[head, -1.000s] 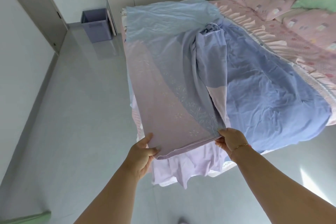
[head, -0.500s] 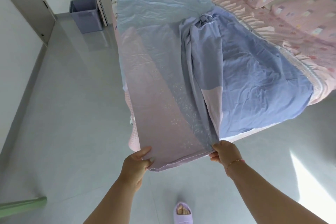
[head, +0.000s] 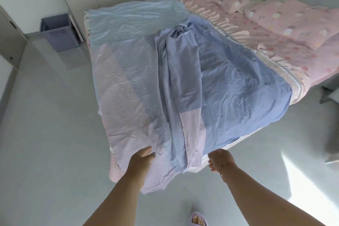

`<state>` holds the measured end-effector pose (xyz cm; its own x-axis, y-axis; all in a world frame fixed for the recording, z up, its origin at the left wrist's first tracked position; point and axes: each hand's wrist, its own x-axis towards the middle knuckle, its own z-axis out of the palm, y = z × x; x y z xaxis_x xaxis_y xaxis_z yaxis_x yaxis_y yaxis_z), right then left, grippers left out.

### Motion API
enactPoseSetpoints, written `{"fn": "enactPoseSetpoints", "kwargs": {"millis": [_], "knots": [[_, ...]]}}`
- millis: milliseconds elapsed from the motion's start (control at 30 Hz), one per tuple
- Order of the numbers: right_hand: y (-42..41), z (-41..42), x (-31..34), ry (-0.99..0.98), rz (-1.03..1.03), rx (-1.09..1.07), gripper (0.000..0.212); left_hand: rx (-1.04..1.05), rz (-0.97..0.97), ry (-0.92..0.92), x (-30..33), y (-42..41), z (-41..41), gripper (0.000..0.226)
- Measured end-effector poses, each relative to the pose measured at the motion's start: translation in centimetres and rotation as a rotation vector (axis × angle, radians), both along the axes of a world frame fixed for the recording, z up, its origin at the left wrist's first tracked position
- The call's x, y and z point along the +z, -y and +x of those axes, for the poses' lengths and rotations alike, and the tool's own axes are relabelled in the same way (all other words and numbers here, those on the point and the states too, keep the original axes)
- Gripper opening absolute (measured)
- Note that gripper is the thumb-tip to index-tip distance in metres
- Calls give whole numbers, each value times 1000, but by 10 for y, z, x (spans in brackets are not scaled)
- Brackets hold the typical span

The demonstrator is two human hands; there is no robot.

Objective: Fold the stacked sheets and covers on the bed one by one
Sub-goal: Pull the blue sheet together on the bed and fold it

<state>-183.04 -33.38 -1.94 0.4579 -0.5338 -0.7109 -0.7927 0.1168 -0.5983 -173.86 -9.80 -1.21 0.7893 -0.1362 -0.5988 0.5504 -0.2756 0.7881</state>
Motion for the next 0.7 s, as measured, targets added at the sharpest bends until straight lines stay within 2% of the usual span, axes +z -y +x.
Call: {"fn": "enactPoseSetpoints", "kwargs": {"millis": [100, 167, 300, 500, 633, 700], "knots": [[38, 33, 11, 16, 40, -41, 30, -85, -84, -26, 20, 45, 32, 30], [63, 57, 15, 13, 114, -74, 37, -53, -116, -17, 25, 83, 59, 30], [111, 91, 21, 11, 160, -29, 37, -16, -140, -61, 22, 141, 94, 17], [195, 126, 17, -14, 113, -79, 36, -56, 21, -36, -1, 208, 150, 36], [232, 154, 5, -48, 82, -77, 33, -13, 140, -103, -14, 228, 185, 69], [247, 171, -2, -50, 98, -87, 32, 23, 187, -116, -15, 235, 203, 64]]}}
